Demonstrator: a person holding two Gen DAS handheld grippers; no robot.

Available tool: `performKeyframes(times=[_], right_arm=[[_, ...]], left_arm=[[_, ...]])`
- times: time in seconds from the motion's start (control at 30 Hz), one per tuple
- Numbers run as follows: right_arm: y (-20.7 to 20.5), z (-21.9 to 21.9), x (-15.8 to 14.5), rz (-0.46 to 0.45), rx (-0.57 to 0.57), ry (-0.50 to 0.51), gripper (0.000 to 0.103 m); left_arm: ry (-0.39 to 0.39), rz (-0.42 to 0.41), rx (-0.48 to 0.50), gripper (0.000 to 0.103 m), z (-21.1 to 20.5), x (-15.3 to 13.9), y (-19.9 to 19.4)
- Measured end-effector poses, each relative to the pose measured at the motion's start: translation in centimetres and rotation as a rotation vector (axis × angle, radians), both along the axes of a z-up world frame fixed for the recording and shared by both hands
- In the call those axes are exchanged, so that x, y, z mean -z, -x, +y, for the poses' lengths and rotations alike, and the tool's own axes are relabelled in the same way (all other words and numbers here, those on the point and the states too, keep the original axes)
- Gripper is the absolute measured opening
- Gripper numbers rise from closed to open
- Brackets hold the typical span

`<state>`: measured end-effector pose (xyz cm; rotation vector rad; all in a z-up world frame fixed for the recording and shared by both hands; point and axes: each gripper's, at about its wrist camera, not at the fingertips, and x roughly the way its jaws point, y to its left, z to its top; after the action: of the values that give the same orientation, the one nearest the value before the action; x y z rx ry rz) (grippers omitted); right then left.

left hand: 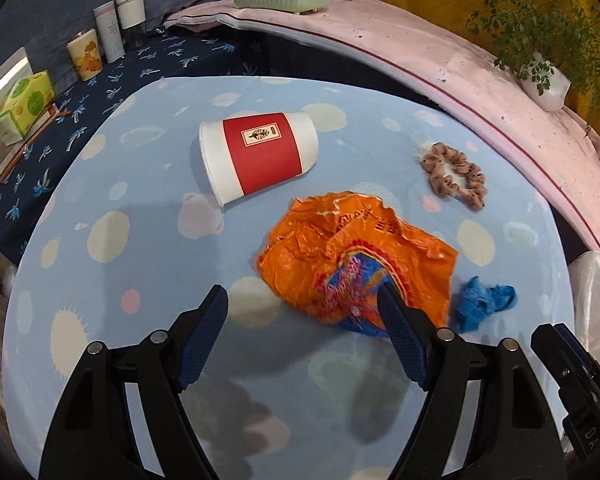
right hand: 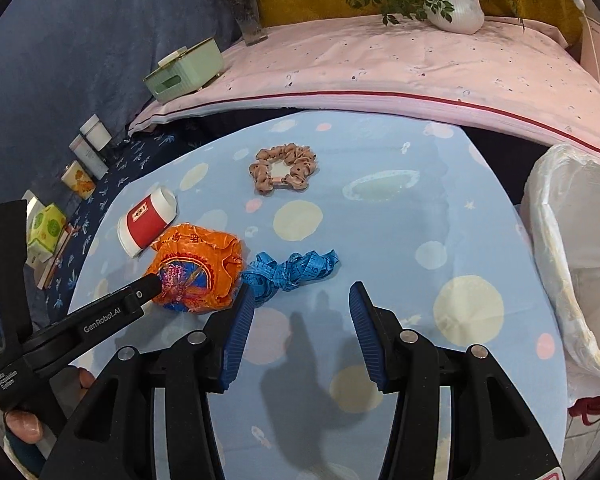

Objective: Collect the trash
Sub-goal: 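Grasp the orange plastic bag with the left gripper while the right gripper grasps the blue tape measure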

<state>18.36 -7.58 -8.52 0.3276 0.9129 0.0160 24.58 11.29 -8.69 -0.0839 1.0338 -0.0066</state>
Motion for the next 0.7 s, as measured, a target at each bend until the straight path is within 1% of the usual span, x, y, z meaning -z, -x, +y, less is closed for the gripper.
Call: performKeyframes(times=[0.07,0.1,0.23,0.33,0.37,0.4,0.47,0.5,0.57,0.63,0.67,0.7], right_arm=[[-0.9,0.2,0.6,0.010,0.003,0.000,0.048],[-1.4,0.3,0.9,0.015,0.007,0.000,0.048],[-3.0,0.0,2.1,0.040,0.031,-0.025,0.048],[-4.1,0.0,3.1,0.060,0.039,-0.042,0.049],[-4.2,0.0,3.3,0.065,0.038,-0.045,0.049],[-4.4,0.2,3.6,0.069,0.035,-0.050,0.049],[-4.4,0.5,4.0,0.071,0.024,-0.050,0.049],[-4.4,0.7,4.0,0.065,0.022,-0.041,0.047],[-4.3,1.1,4.1,0.060,0.010,-0.025,0.042],[-4.3,1.3,4.1,0.058,0.006,-0.018,0.036],[-4.3,1.2,4.2,0.058,0.003,-0.024,0.035],[-4.3,1.2,4.2,0.059,0.002,-0.031,0.032]], left_arm=[[-0.003,-0.005,0.005,0.084,0.0,0.4,-0.8],[-0.002,-0.005,0.007,0.084,-0.1,0.5,-1.2],[-0.001,0.014,0.022,0.085,-0.5,1.6,-2.7],[0.014,0.023,0.031,0.084,-0.9,2.3,-3.3],[0.013,0.022,0.032,0.080,-1.1,2.4,-3.3],[0.018,0.026,0.041,0.073,-1.3,2.6,-3.3],[0.012,0.028,0.046,0.070,-1.6,2.9,-3.2],[0.005,0.018,0.050,0.065,-1.8,2.9,-3.0],[-0.008,0.001,0.064,0.058,-2.2,2.7,-2.7],[-0.011,-0.013,0.074,0.048,-2.5,2.6,-2.3],[0.005,-0.003,0.087,0.037,-2.6,2.6,-2.3],[0.009,-0.003,0.085,0.033,-2.7,2.5,-2.2]])
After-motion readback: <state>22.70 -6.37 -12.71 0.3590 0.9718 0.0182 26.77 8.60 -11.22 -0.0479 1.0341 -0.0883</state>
